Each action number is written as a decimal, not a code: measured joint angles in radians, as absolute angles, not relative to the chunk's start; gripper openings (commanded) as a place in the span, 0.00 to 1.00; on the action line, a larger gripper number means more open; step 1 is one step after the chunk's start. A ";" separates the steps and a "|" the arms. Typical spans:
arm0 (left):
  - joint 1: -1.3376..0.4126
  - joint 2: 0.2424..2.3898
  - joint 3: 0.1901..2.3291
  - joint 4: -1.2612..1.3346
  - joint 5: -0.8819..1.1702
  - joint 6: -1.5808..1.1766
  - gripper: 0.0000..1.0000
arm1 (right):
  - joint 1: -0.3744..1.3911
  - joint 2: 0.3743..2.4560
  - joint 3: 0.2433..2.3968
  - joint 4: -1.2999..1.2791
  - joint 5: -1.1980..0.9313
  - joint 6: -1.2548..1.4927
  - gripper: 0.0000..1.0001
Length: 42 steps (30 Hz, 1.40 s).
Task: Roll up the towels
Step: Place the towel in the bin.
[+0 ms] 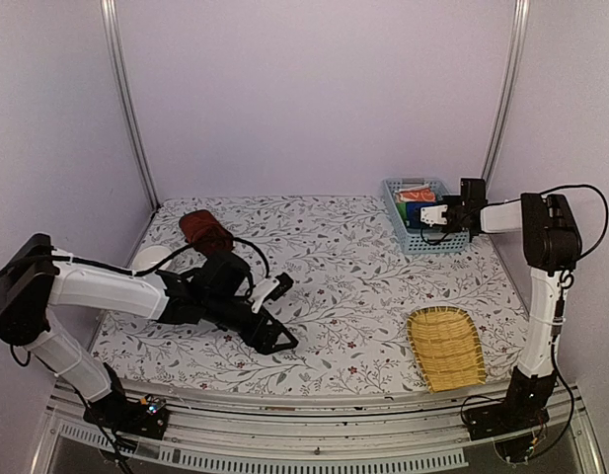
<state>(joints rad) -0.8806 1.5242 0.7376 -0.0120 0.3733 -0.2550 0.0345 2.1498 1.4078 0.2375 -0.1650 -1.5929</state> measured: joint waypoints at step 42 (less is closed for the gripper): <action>-0.877 1.624 0.860 -0.043 0.394 -0.202 0.89 | 0.032 2.263 1.777 -0.314 -0.174 -1.549 0.95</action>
